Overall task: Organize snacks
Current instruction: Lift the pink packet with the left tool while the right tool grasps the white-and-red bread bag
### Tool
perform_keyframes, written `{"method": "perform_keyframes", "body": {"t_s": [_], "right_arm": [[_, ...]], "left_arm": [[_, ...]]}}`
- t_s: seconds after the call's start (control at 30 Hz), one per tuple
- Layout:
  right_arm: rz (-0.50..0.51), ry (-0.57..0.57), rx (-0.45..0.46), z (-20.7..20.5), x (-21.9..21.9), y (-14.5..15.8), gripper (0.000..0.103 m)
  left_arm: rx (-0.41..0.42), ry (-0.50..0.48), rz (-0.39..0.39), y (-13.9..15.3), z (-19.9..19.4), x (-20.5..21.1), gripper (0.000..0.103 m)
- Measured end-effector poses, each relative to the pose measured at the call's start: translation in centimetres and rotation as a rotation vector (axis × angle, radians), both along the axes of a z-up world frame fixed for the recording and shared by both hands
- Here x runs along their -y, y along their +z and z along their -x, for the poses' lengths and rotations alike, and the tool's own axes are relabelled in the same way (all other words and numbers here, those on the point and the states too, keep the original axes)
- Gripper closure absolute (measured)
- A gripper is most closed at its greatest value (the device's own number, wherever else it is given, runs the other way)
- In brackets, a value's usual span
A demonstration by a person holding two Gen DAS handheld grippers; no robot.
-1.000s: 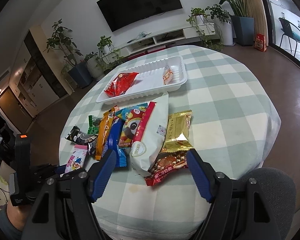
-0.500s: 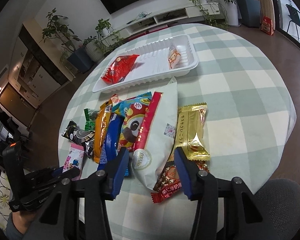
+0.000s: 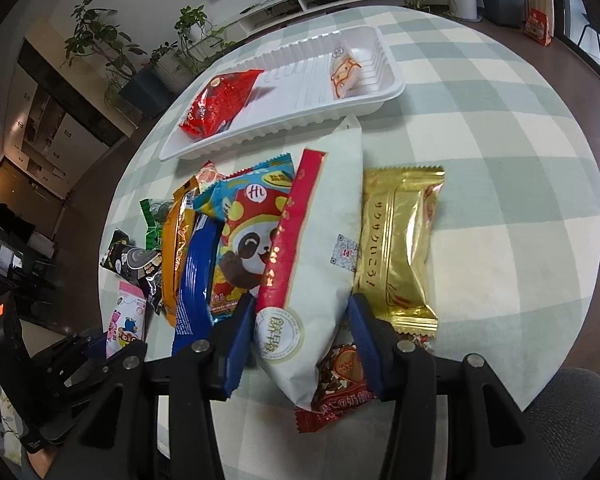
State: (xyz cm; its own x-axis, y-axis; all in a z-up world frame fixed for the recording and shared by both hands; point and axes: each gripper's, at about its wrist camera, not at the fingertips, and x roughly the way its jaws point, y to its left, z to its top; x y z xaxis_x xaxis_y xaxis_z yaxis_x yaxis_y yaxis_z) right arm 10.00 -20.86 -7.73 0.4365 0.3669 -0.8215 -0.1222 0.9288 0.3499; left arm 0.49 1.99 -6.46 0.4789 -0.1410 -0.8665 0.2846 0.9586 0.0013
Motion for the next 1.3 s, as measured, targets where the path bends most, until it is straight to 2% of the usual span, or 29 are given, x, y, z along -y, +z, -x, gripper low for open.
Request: {"method": "perform_keyframes", "body": {"t_s": [0.13, 0.3, 0.67, 0.97, 1.3], "right_arm": [[-0.036, 0.002, 0.004, 0.3, 0.4, 0.2, 0.061], [-0.045, 0.0, 0.028, 0.8, 0.7, 0.7, 0.07], [-0.074, -0.028, 0.113, 2.5, 1.6, 3.0, 0.071], [-0.088, -0.03, 0.155, 3.2, 1.4, 3.4, 0.071], [-0.087, -0.023, 0.239, 4.2, 1.0, 5.1, 0.071]], "left_arm": [[-0.004, 0.001, 0.051, 0.0, 0.1, -0.7, 0.075], [-0.003, -0.012, 0.049, 0.1, 0.1, -0.7, 0.078], [0.012, -0.031, 0.045, 0.7, 0.3, -0.9, 0.085], [0.017, -0.047, 0.059, 1.0, 0.5, -1.1, 0.088], [0.019, -0.032, 0.175, 2.2, 0.4, -2.4, 0.089]]}}
